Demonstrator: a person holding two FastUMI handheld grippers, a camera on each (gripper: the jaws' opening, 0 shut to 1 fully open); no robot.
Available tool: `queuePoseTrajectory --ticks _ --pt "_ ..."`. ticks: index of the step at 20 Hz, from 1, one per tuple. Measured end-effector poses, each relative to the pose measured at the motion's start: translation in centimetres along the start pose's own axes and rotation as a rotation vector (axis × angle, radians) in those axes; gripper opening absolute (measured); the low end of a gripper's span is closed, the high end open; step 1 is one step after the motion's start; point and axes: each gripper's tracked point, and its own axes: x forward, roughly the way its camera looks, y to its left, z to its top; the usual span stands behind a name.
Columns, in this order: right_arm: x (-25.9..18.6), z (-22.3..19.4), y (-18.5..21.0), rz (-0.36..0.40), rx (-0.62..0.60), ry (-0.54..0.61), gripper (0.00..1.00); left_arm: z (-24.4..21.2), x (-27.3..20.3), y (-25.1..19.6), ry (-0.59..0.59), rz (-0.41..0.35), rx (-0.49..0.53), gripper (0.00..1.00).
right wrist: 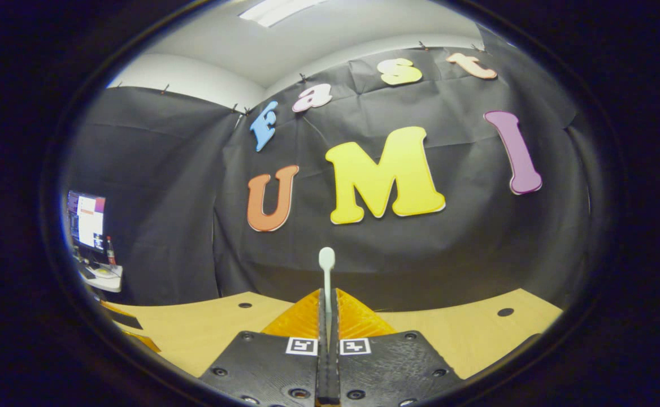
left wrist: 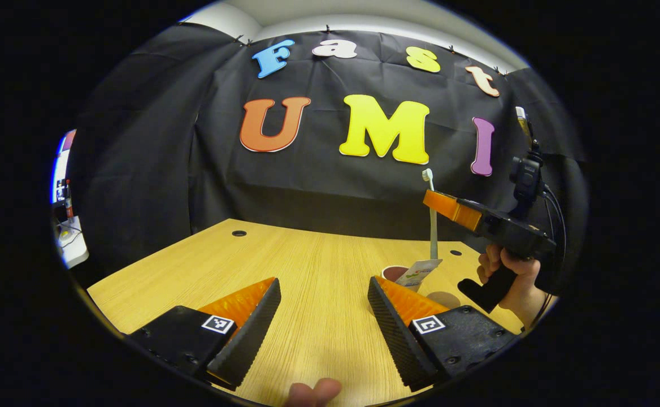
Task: Put the toothbrush and toothpaste on the desktop into the cup, then pick up the cup and place it on the coaster on the desktop.
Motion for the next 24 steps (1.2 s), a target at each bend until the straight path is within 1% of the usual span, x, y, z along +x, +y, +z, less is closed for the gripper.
queuePoseTrajectory --ticks 3,6,8,10,11,14,15,16,17,24 --pt "0.8 -0.4 1.7 0.027 -0.019 -0.012 0.00 -0.3 0.1 0.7 0.007 0.010 -0.018 0.99" --pt "0.9 -0.8 2.6 0.037 -0.094 -0.023 0.00 -0.2 0.1 1.2 0.005 0.013 -0.016 0.99" --pt "0.6 -1.1 3.3 0.058 -0.084 -0.016 0.00 -0.3 0.1 1.3 0.006 0.014 -0.025 0.99" --pt "0.7 -1.3 2.9 0.054 -0.089 -0.016 0.02 -0.5 0.1 1.2 0.007 0.010 -0.032 0.99" --pt "0.7 -1.4 2.8 0.051 -0.087 -0.011 0.00 -0.5 0.0 1.4 0.009 0.009 -0.032 0.99" --pt "0.5 -2.0 2.6 0.054 -0.055 0.012 0.00 -0.5 -0.2 1.6 0.004 0.014 -0.033 0.99" --pt "0.5 -2.0 2.8 0.062 -0.046 0.011 0.02 -0.6 -0.2 1.8 0.003 0.013 -0.034 0.99" --pt "0.5 -2.1 2.6 0.057 -0.050 0.011 0.07 -0.6 -0.2 1.8 0.005 0.012 -0.034 0.98" --pt "0.3 -2.1 2.5 0.055 -0.055 0.009 0.08 -0.8 -0.2 1.8 0.011 0.013 -0.032 0.99" --pt "-0.7 -1.0 2.4 0.059 -0.043 -0.014 0.07 -0.7 -0.2 1.6 0.009 0.011 -0.033 0.99"
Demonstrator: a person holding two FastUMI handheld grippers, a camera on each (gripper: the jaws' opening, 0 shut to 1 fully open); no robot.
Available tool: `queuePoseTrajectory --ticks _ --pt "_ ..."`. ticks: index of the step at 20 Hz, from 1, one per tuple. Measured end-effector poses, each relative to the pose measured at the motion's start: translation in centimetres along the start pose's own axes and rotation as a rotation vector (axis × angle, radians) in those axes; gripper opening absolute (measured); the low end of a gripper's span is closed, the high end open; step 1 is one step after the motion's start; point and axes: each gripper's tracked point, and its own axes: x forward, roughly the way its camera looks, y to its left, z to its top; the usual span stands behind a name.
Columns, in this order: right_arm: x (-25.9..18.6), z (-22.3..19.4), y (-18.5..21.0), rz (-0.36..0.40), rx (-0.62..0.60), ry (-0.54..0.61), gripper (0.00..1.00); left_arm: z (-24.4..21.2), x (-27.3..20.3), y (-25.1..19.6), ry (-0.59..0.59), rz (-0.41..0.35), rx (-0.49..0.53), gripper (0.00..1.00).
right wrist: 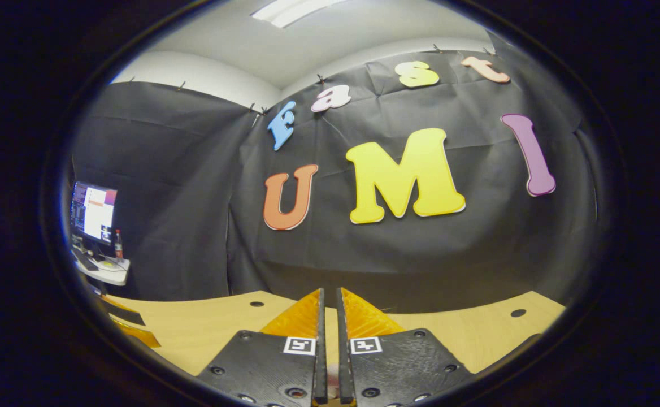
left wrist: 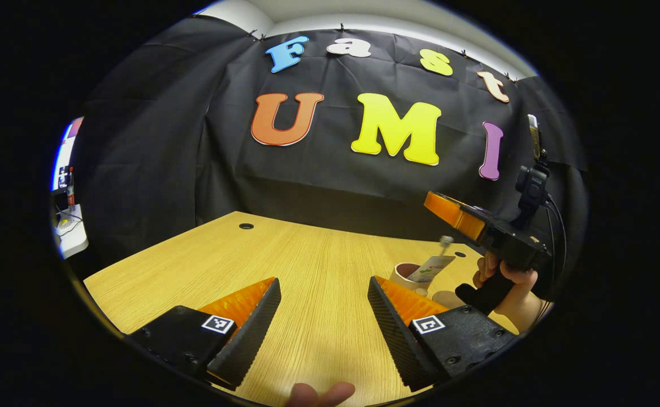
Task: Put the toothbrush and toothpaste on the desktop into the cup, then pick up the cup and place it on the coaster on the desktop.
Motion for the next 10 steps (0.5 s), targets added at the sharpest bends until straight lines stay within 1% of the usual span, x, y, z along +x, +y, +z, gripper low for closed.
queuePoseTrajectory --ticks 2,3,4,6,7,8,10 --pt "-1.0 0.2 -0.2 0.001 -0.005 0.001 0.07 0.1 -0.1 -0.3 0.001 -0.003 -0.003 0.99" --pt "-1.3 0.6 0.0 0.016 0.000 -0.005 0.11 0.0 0.0 -0.6 0.004 -0.003 -0.005 0.99" --pt "-1.8 0.7 -0.1 0.014 -0.003 -0.009 0.39 -0.1 0.1 -0.8 0.008 -0.003 -0.004 0.99" --pt "-3.0 1.2 -0.9 -0.002 -0.016 -0.021 0.52 0.2 -0.2 -1.2 0.002 -0.003 -0.003 0.99" --pt "-3.7 1.6 -1.2 -0.018 -0.016 -0.030 0.55 0.6 -0.5 -1.4 -0.007 -0.002 -0.002 0.99" --pt "-4.4 1.9 -1.6 -0.035 -0.016 -0.038 0.70 1.0 -0.7 -1.8 -0.016 -0.005 -0.001 0.99" --pt "-6.3 2.4 -2.1 -0.064 -0.023 -0.037 0.93 1.8 -0.9 -2.8 -0.026 -0.018 0.002 0.98"
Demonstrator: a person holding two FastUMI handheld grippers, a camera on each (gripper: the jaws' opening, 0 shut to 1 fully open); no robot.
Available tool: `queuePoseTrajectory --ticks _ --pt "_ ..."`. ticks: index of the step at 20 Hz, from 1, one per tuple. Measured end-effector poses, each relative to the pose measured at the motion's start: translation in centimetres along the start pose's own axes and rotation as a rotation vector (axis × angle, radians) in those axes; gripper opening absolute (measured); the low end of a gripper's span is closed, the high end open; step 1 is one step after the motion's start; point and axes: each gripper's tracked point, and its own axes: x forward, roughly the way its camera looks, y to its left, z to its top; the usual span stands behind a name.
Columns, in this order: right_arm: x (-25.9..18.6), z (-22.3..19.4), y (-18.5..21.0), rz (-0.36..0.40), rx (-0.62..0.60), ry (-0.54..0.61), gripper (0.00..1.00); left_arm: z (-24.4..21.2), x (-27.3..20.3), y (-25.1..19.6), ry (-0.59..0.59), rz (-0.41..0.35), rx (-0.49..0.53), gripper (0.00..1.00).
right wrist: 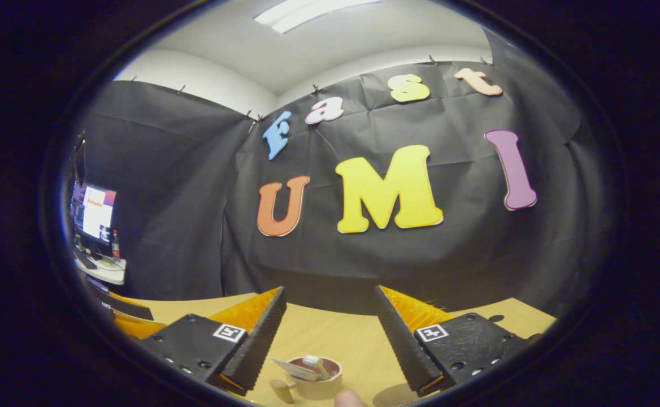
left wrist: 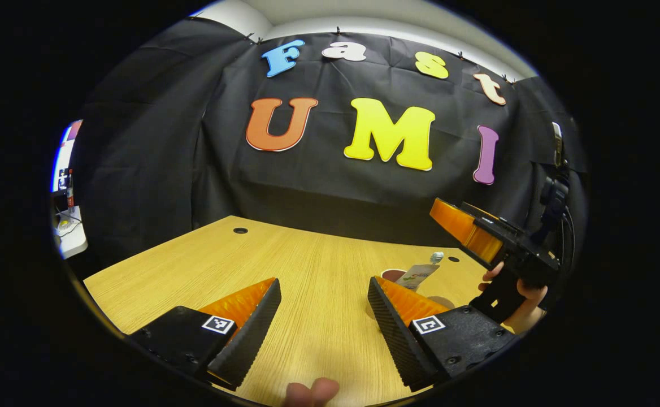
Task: Put the toothbrush and toothpaste on the desktop into the cup, then pick up the cup and place it on the coaster on the desktop.
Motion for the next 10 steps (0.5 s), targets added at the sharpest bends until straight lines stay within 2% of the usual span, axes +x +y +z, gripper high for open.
queuePoseTrajectory --ticks 1,7,10 --pt "-1.1 0.5 -0.3 -0.010 -0.002 -0.003 0.96 0.4 -0.1 -0.6 -0.003 -0.011 0.000 0.98" --pt "-9.6 0.2 -4.7 -0.123 -0.003 0.043 0.95 2.7 -0.5 -3.7 0.025 -0.078 0.034 0.98" --pt "-14.1 -0.6 -7.0 -0.175 0.002 0.060 0.96 3.8 0.0 -5.4 0.082 -0.108 0.068 0.98"
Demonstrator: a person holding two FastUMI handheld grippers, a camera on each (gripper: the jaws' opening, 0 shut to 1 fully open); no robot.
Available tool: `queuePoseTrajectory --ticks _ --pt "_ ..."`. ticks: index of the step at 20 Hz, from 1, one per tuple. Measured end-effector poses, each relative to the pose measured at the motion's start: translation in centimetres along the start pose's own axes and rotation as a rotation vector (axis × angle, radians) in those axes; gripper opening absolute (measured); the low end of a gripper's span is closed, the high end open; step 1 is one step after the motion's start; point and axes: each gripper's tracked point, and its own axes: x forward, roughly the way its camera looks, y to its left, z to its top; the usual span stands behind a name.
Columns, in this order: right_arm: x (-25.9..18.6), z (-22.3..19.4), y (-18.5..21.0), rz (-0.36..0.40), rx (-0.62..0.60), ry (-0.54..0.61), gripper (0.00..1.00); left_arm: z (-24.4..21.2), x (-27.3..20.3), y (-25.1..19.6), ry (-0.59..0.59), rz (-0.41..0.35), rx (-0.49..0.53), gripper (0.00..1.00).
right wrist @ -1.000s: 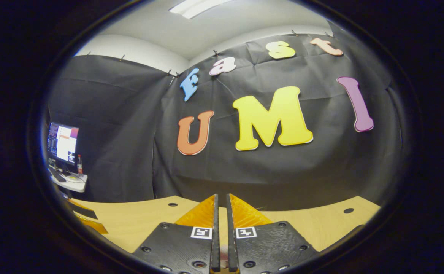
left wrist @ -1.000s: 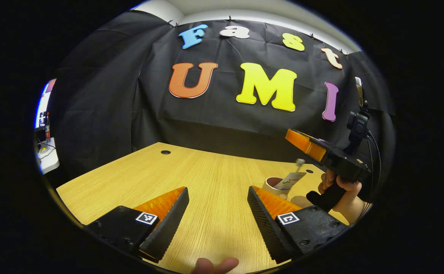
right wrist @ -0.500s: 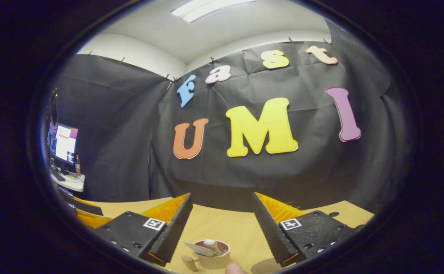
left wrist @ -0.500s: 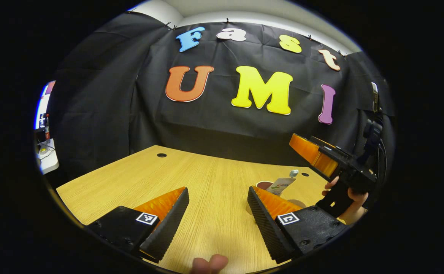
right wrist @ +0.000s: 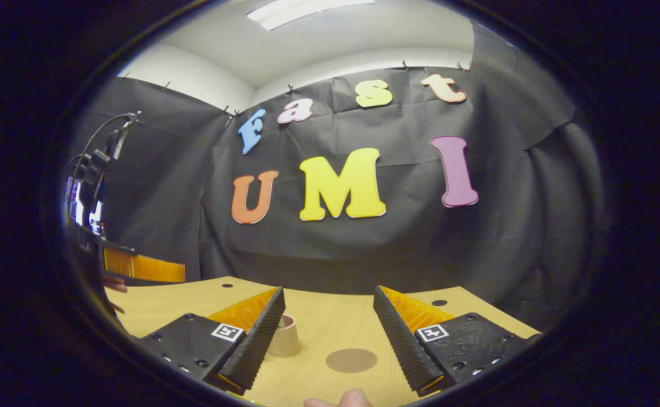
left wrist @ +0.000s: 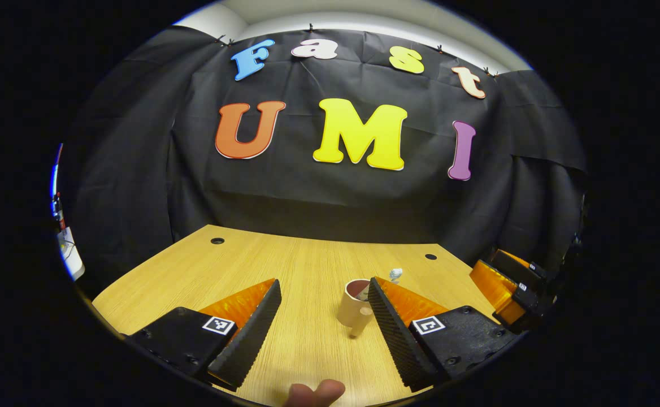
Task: Put the toothbrush and toothpaste on the desktop into the cup, then pick up the cup and place it on the coaster on the desktop.
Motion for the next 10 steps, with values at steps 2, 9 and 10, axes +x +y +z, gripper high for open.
queuePoseTrajectory --ticks 2,9,10 --pt "-2.5 -0.8 -2.0 -0.035 0.025 0.018 0.96 0.9 0.7 -1.7 0.069 -0.045 0.025 0.98" --pt "-8.8 -2.8 -6.8 -0.119 0.090 0.071 0.95 -2.2 5.9 -4.3 0.503 -0.150 0.083 0.98" --pt "-9.3 -3.2 -7.4 -0.134 0.097 0.078 0.95 -3.3 6.3 -4.4 0.575 -0.167 0.082 0.99"
